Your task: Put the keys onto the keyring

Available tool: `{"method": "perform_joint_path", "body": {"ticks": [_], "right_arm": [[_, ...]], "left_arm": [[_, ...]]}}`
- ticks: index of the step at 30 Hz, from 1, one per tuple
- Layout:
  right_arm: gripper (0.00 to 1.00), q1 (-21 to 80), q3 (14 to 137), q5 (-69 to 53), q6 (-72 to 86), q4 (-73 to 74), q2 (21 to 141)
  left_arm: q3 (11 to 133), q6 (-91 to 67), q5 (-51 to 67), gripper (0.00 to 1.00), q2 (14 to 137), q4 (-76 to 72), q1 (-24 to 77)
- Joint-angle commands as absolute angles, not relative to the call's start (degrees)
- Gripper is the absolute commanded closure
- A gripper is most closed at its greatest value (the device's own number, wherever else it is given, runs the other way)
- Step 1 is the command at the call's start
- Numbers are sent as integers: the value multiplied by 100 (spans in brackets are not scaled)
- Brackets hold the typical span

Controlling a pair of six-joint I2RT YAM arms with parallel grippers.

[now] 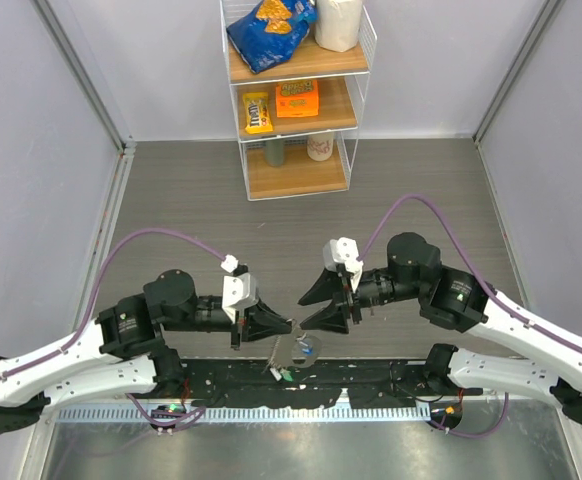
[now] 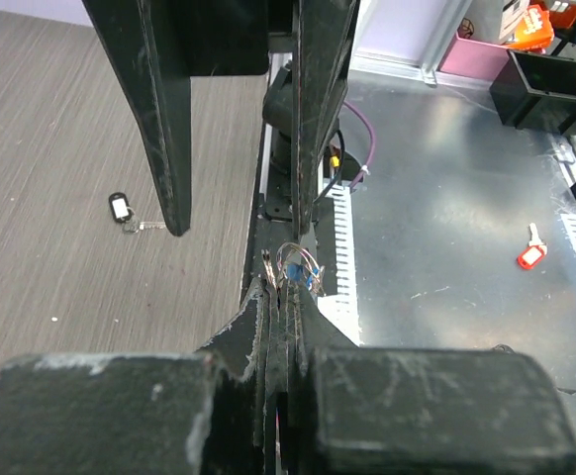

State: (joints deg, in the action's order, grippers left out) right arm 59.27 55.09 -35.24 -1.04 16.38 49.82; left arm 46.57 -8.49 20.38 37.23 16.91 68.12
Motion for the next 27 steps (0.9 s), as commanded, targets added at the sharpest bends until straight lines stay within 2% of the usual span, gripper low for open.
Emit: {"method": "perform_joint_path", "body": {"ticks": [1, 10, 22, 27], "right_arm": [[48, 5985, 5678, -4016, -167, 1529, 5045], [51, 6143, 5678, -4140, -185, 1477, 5194], [67, 6231, 5748, -3946, -132, 1345, 5317], [68, 6249, 5757, -3903, -105, 1292, 5353]], "left_arm": [[4702, -826, 2294, 100, 3648, 1143, 6803], [4729, -817, 2197, 100, 3656, 1160, 6803], [4711, -826, 2232, 100, 3639, 1143, 6812], [4702, -835, 2303, 100, 3630, 1151, 6803]]}}
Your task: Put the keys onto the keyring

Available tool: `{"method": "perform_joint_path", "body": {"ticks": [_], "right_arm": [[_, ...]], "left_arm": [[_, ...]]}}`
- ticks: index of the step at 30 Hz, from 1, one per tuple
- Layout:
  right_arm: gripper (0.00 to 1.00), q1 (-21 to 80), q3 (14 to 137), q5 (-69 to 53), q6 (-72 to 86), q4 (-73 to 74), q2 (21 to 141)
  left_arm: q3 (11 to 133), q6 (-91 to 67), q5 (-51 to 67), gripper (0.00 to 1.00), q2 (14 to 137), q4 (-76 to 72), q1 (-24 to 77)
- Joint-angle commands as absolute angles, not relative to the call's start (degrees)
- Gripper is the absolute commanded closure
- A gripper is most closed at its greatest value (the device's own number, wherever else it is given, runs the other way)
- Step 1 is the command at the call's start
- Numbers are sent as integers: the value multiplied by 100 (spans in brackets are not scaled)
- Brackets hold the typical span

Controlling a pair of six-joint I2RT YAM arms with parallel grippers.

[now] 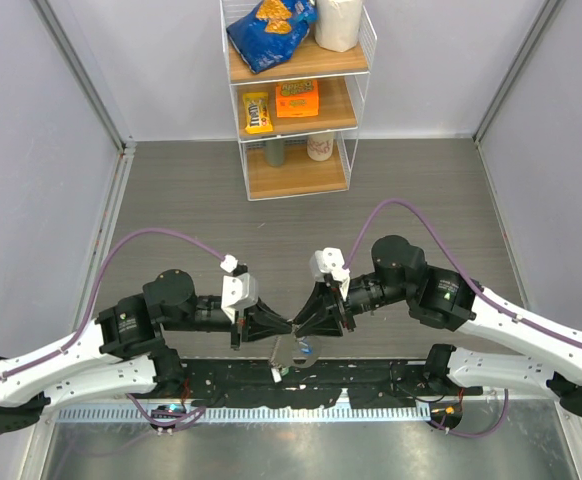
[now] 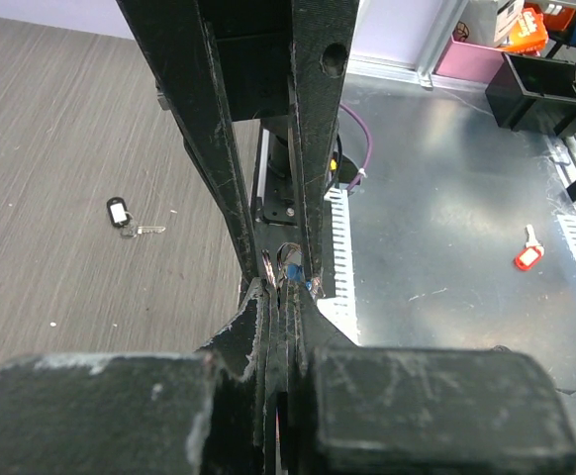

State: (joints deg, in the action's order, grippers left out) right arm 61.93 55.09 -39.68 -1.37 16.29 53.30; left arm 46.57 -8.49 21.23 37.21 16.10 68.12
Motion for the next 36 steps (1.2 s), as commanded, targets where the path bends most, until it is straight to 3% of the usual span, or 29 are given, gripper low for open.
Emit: {"method": "perform_joint_path", "body": {"ticks": [1, 13, 17, 23, 30, 36], "right_arm": [[68, 6249, 5766, -3911, -105, 1292, 5353], [76, 6293, 5766, -3885, -105, 1213, 5423], [94, 6346, 5757, -3850, -158, 1204, 5414], [95, 6407, 5572, -3806, -88, 932, 5204], [94, 6407, 5458, -3902, 113, 870, 4870], [95, 6425, 5326, -4095, 281, 774, 4641]], "left_arm": [[4693, -844, 2320, 100, 3612, 1151, 6811], [4702, -896, 2496, 100, 3674, 1099, 6803], [4702, -923, 2540, 100, 3683, 1055, 6812], [4685, -975, 2558, 100, 3683, 1019, 6812], [4553, -1055, 2145, 65, 3306, 1054, 6811], [4289, -1072, 1776, 57, 2620, 949, 6803]]}}
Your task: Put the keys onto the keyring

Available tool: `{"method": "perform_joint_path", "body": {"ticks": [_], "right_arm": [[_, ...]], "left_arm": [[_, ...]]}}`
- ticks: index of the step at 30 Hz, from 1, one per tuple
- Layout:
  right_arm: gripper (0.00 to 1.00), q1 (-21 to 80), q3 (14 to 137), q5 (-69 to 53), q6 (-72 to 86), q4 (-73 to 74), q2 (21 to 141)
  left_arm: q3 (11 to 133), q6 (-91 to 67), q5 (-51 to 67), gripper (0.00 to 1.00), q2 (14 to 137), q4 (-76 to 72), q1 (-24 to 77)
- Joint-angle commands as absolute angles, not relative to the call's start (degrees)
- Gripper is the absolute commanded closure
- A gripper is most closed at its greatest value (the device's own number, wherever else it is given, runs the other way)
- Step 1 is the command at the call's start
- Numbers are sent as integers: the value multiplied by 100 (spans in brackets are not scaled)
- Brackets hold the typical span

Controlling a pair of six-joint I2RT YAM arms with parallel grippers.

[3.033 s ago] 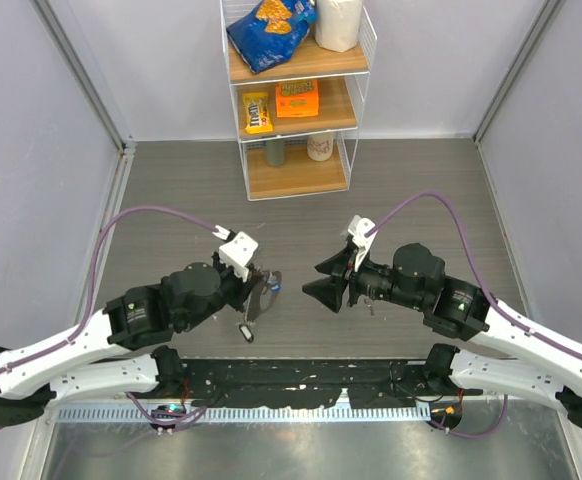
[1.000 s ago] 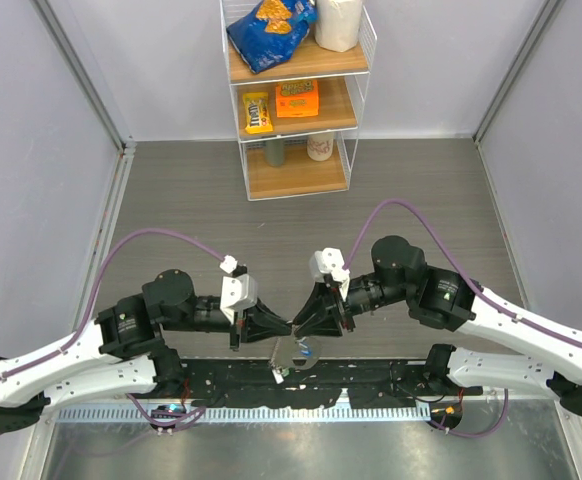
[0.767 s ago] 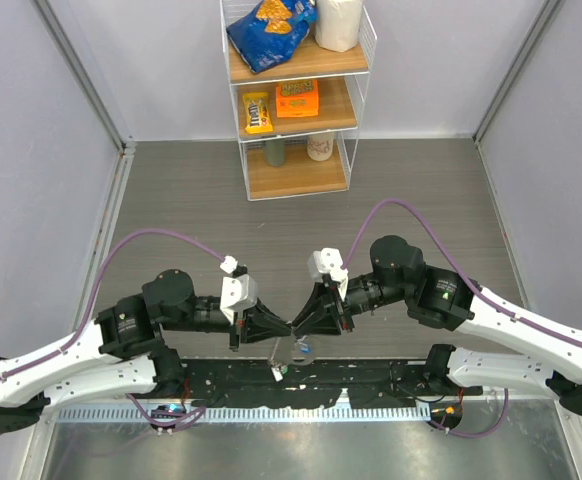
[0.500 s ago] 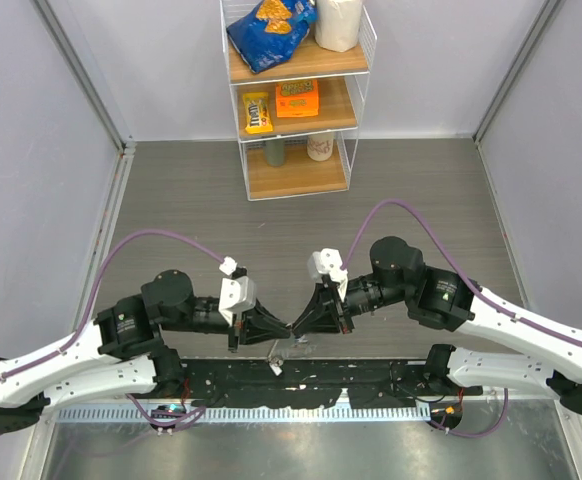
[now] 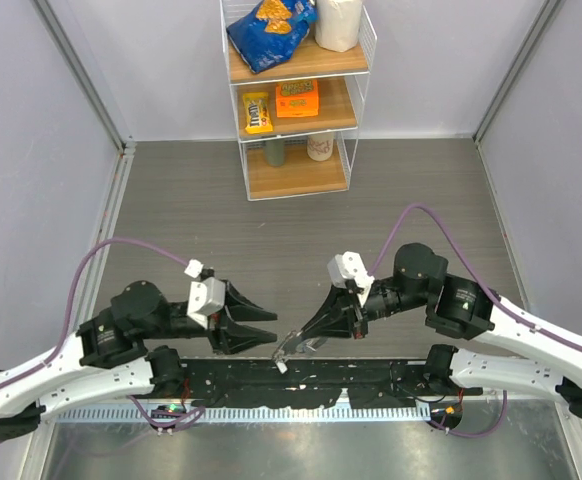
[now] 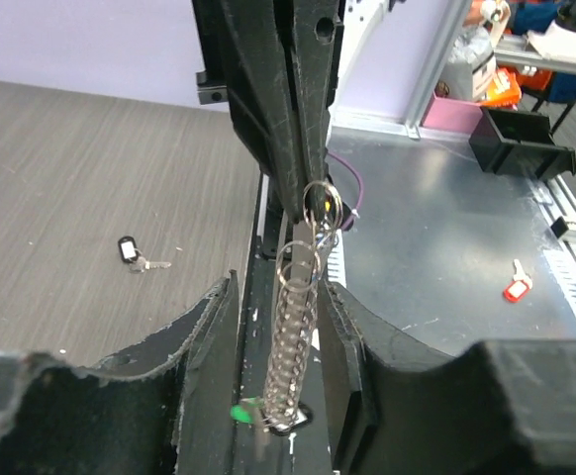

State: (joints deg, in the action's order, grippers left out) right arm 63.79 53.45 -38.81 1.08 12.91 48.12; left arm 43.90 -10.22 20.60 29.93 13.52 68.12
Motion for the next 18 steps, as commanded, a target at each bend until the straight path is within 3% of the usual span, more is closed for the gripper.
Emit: {"method": "perform_joint_path", "body": {"ticks": [1, 7, 18], "right_arm": [[95, 6425, 5309, -4139, 290, 747, 4632], [95, 6425, 5282, -4499, 387, 571, 4667], [95, 6425, 5352, -5897, 843, 62, 4895]], "left_arm": [[4263, -1064, 1732, 56, 2558, 949, 6811], [4254, -1028, 1766, 56, 2487, 879, 6812], [4052, -958, 2847, 55, 2567, 212, 6812]]}}
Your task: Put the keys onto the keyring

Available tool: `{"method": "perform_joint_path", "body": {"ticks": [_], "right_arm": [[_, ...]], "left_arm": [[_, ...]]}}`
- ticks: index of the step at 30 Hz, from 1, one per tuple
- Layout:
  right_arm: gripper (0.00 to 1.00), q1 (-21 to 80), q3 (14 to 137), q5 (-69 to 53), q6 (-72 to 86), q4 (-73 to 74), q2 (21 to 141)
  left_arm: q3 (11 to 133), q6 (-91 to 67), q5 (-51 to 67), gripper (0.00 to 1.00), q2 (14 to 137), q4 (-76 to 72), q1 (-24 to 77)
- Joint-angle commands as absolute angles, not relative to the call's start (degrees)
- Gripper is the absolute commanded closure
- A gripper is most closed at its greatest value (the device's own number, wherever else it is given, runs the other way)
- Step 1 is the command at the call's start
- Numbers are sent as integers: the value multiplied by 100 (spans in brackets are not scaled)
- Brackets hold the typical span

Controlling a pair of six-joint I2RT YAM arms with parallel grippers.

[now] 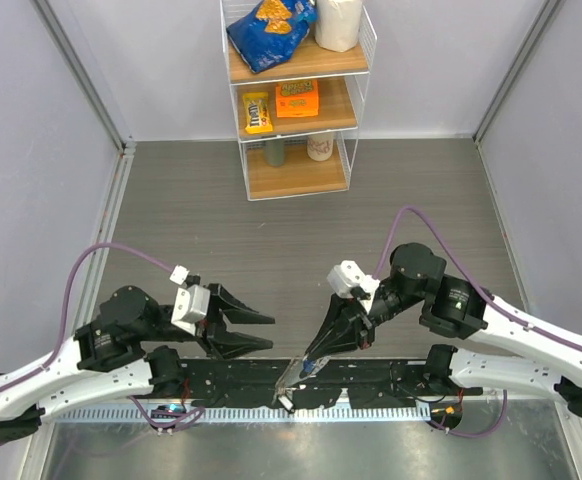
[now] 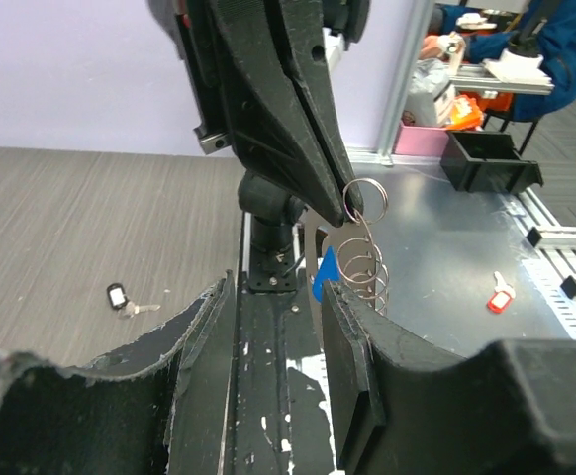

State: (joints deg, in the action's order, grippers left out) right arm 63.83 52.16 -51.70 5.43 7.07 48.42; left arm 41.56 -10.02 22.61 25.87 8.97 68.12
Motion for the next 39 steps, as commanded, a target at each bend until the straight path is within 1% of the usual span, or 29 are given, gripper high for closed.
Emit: {"method": "perform_joint_path", "body": {"ticks": [1, 7, 12, 13, 14, 15, 18, 21, 25, 32, 34, 37, 39], "right_arm": [[95, 6425, 5379, -6045, 939, 35, 4922], [95, 6425, 5467, -6600, 1729, -596, 5299], [95, 6425, 5379, -6943, 3004, -2151, 5642], [94, 6434, 5292, -6996, 3537, -2762, 5730], [95, 6442, 5248, -7031, 4012, -3047, 5774], [95, 6451, 5195, -7049, 4286, -3589, 5888], [95, 6504, 5124, -7084, 5270, -4489, 6125], [95, 6583, 5054, -7066, 5878, -5358, 6363], [95, 6662, 4992, -7014, 6205, -5730, 6477], [94, 6706, 4913, -6979, 6214, -5695, 6495], [95, 6715, 4843, -6952, 6240, -5704, 6478], [95, 6724, 4764, -6935, 6336, -5783, 6478], [95, 6732, 4720, -6900, 6424, -5915, 6495]], "left_arm": [[4026, -967, 2987, 55, 2549, 124, 6812], [3797, -1037, 3786, 55, 2522, -675, 6812], [3700, -958, 4359, 55, 2610, -1300, 6803], [3683, -941, 4394, 55, 2628, -1379, 6803], [3683, -906, 4455, 55, 2654, -1449, 6803], [3683, -853, 4560, 54, 2680, -1511, 6803], [3726, -756, 4675, 54, 2795, -1591, 6812], [3832, -651, 4781, 54, 2909, -1608, 6803], [3929, -501, 4851, 54, 2962, -1617, 6812], [4166, -106, 4974, 55, 3050, -1503, 6811], [4245, -26, 5115, 55, 3050, -1468, 6803], [4394, 552, 5465, 54, 3111, -1310, 6803], [4613, 938, 5790, 52, 3207, -916, 6811]]}}
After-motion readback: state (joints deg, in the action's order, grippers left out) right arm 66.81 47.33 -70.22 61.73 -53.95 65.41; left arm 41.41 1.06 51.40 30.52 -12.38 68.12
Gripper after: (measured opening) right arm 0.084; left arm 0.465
